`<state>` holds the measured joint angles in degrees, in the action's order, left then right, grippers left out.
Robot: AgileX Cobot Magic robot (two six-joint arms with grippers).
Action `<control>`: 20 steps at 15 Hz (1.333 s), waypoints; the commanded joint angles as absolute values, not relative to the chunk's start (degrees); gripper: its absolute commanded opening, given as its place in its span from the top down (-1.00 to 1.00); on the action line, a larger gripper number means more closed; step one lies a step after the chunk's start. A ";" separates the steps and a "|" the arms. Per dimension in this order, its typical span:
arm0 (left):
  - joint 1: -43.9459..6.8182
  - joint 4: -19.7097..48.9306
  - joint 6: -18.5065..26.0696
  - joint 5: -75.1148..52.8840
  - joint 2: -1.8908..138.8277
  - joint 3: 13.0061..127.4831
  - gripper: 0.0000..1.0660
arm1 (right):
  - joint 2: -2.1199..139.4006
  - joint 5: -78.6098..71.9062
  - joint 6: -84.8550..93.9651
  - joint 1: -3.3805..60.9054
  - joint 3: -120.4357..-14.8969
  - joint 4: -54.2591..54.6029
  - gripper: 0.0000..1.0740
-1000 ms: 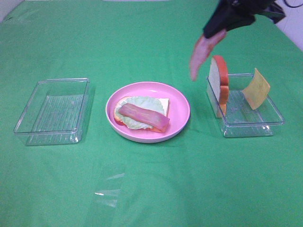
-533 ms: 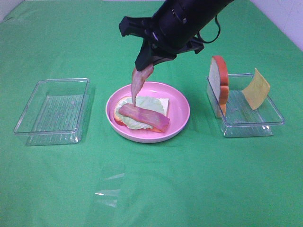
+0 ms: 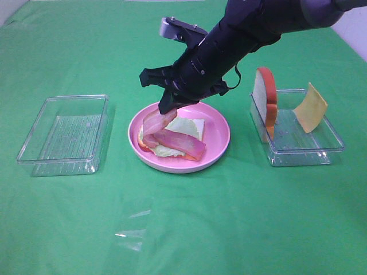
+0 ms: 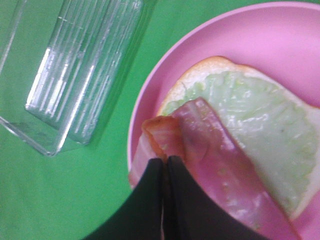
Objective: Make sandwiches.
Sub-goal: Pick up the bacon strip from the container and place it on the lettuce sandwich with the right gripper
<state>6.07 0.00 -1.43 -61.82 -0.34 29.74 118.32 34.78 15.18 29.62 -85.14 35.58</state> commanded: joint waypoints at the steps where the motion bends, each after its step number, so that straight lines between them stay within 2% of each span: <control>1: 6.25 0.00 -1.32 -61.54 -1.15 29.62 -0.88 | 118.89 31.80 16.27 29.45 -85.49 27.90 1.00; 7: 6.25 0.00 -1.32 -61.54 -1.15 29.62 -0.88 | 119.29 34.61 14.84 29.45 -85.49 13.24 1.00; 11: 6.25 0.00 -1.32 -61.54 -1.15 29.62 -0.88 | 119.29 34.43 14.84 29.45 -85.49 9.74 1.00; 15: 6.25 0.00 -1.32 -61.54 -1.15 29.62 -0.88 | 119.29 34.15 14.84 29.45 -85.49 8.42 1.00; 20: 6.25 0.00 -1.32 -61.54 -1.15 29.62 -0.88 | 119.29 32.49 15.07 29.45 -85.49 12.43 1.00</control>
